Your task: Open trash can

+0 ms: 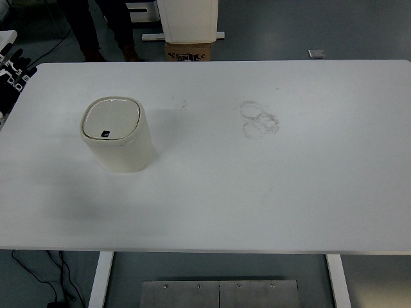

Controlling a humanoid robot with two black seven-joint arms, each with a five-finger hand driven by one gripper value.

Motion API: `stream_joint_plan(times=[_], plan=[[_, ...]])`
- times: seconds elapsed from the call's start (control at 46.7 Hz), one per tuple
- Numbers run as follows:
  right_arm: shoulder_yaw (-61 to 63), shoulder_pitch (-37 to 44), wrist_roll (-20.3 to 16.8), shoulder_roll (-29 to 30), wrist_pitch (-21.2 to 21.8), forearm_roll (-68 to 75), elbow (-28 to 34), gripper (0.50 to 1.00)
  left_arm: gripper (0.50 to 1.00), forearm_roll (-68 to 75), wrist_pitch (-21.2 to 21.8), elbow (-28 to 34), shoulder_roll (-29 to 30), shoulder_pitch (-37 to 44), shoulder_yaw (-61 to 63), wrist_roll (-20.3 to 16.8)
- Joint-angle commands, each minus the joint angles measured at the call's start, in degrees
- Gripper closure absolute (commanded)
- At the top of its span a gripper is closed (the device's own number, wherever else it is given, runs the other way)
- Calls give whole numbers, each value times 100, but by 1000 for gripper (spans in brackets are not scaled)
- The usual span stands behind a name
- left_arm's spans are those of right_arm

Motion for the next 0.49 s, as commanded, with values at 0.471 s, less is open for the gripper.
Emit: stream_joint_plan(times=[0.471], plan=[[5,-2,0,0,0,0,-3,509,500,13,0,-11,105,-20,-16,-1]])
